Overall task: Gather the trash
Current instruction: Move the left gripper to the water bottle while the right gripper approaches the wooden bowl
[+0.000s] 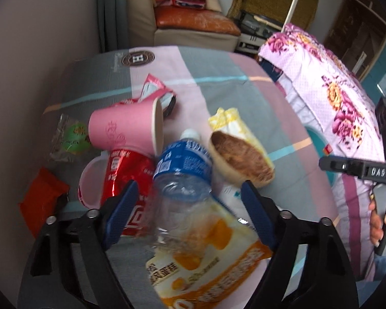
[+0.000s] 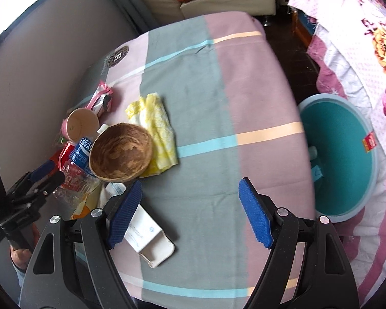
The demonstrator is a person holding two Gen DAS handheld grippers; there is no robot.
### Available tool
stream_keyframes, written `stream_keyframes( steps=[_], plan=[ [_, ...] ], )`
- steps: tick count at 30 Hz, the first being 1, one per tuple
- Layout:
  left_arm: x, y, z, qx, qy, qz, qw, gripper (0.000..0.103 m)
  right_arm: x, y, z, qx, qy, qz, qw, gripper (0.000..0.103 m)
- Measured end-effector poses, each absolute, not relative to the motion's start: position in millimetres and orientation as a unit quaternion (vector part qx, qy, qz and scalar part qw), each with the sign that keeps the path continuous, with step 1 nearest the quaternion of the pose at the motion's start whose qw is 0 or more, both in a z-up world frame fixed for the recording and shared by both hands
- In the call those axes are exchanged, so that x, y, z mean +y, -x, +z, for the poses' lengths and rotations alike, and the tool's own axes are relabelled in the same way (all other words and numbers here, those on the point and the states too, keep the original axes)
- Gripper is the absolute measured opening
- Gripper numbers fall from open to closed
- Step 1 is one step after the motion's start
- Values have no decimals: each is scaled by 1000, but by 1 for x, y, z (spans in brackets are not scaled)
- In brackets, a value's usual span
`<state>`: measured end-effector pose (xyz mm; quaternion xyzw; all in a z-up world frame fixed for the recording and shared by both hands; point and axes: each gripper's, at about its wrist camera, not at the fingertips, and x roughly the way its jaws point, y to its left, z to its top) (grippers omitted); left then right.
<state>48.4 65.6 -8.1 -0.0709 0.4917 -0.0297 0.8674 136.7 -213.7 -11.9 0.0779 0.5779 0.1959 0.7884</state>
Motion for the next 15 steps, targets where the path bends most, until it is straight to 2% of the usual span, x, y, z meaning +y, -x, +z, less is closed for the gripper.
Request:
stream_keyframes(
  steps=[3, 5, 7, 9, 15],
  plan=[
    [70, -50, -18, 505, 69, -46, 859, 65, -201, -139, -15, 580, -79, 203, 785, 73],
    [70, -53, -23, 510, 65, -51, 856, 64, -191, -141, -18, 585, -82, 212, 779, 62],
    [71, -57, -30, 518, 65, -51, 851, 64, -183, -144, -21, 590, -83, 219, 773, 45],
    [73, -60, -38, 526, 74, -54, 845, 65, -173, -147, -25, 596, -83, 231, 765, 40],
    [76, -59, -46, 529, 85, -64, 842, 65, -148, -155, -41, 618, -83, 251, 740, 40]
  ],
)
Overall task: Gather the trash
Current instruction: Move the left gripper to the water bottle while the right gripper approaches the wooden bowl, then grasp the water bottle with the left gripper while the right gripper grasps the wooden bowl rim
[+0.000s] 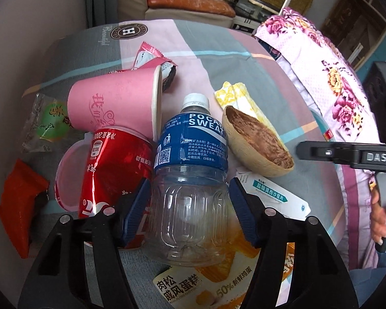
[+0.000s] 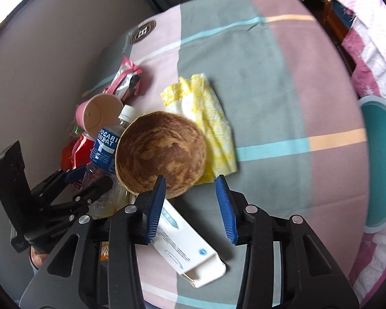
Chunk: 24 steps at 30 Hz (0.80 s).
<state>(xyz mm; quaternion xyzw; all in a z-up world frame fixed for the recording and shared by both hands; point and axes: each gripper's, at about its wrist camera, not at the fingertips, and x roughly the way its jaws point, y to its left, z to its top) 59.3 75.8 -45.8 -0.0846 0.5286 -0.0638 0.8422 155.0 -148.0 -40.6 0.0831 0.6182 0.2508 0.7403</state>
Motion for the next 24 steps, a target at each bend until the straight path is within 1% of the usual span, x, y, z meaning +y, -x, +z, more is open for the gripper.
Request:
stream_keyframes(
  steps=[10, 11, 12, 13, 18, 24],
  plan=[
    [75, -67, -52, 540, 83, -66, 835, 67, -130, -170, -81, 651, -122, 257, 703, 40],
    [73, -68, -54, 542, 79, -63, 834, 67, -129, -170, -79, 642, -123, 260, 711, 38],
    [71, -69, -55, 543, 69, -56, 835, 67, -128, -170, -78, 638, -116, 261, 715, 25],
    [69, -70, -56, 543, 61, -52, 836, 67, -128, -169, -77, 632, -111, 259, 722, 14],
    [66, -69, -55, 537, 59, -47, 840, 66, -139, -163, -57, 598, -100, 258, 752, 5],
    [70, -61, -33, 511, 71, -38, 856, 66, -153, -155, -33, 569, -88, 253, 777, 5]
  ],
)
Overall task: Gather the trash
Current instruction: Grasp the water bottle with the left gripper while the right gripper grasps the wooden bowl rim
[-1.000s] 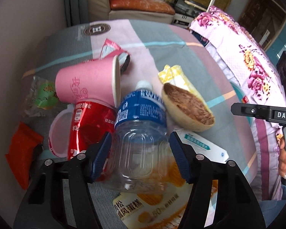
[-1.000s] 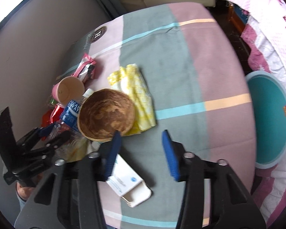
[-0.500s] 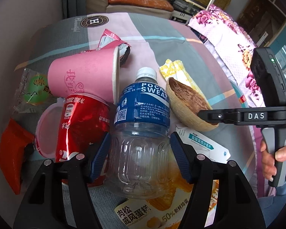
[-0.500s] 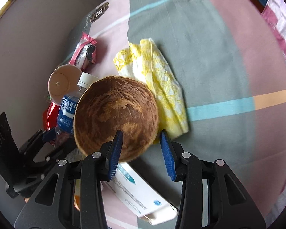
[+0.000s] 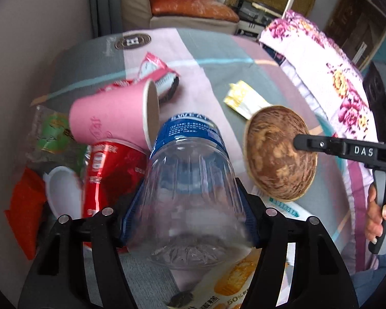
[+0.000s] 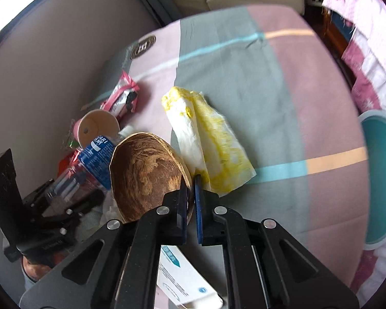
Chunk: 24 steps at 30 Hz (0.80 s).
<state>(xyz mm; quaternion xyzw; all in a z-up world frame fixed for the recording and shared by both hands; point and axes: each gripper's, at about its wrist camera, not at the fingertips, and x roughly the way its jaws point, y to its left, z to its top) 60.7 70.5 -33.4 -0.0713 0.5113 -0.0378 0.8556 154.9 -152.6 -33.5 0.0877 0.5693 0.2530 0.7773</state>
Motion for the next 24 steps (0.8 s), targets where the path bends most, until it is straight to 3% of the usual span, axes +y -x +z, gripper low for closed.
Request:
stream_keyframes(
  steps=[11, 15, 19, 24],
  plan=[
    [57, -55, -21, 507, 88, -54, 856, 66, -185, -141, -41, 585, -87, 241, 770, 7],
    [43, -60, -33, 518, 88, -68, 848, 66, -193, -134, -50, 598, -83, 236, 762, 13],
    [35, -64, -42, 527, 85, -75, 842, 66, -200, -126, -58, 605, -92, 229, 757, 31],
    [35, -69, -53, 544, 86, -78, 831, 67, -201, -117, -71, 623, -111, 232, 739, 34]
  ],
)
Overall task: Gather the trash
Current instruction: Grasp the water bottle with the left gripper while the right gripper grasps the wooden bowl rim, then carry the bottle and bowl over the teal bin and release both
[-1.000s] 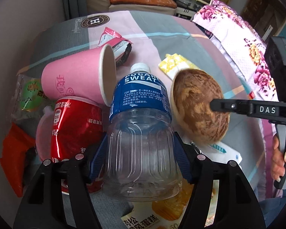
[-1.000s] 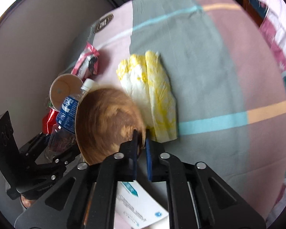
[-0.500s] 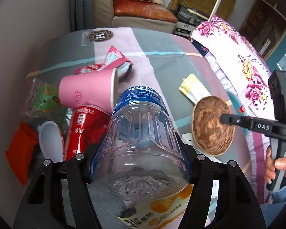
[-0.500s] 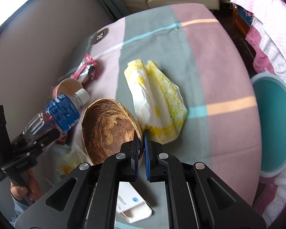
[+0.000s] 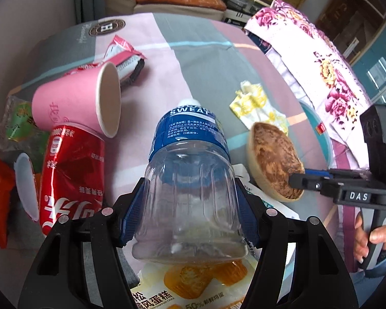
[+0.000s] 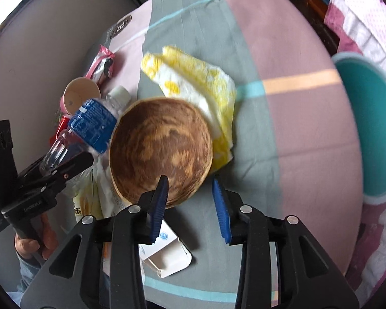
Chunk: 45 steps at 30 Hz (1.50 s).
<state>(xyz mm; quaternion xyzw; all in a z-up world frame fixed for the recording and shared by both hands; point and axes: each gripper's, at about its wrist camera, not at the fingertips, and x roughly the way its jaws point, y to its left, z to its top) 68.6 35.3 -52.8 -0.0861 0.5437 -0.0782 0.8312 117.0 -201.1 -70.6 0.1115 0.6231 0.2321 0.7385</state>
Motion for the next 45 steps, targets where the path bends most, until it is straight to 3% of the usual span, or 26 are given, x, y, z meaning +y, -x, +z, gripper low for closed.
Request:
stream_keyframes(
  steps=[4, 7, 12, 21, 31, 45],
  plan=[
    [36, -75, -57, 550, 85, -75, 828, 67, -202, -124, -79, 627, -139, 231, 731, 33],
    [36, -79, -59, 552, 85, -73, 826, 67, -193, -124, -80, 625, -128, 239, 732, 18],
    [36, -76, -52, 537, 79, -53, 838, 66, -190, -122, -51, 571, -91, 245, 778, 6],
    [52, -61, -13, 495, 105, -32, 862, 66, -199, -133, -13, 530, -119, 272, 794, 6],
    [32, -59, 2, 488, 99, -57, 865, 66, -223, -121, -14, 529, -107, 253, 803, 6],
    [-130, -106, 6, 485, 33, -200, 851, 66, -398, -122, 28, 432, -188, 88, 878, 6]
  ],
)
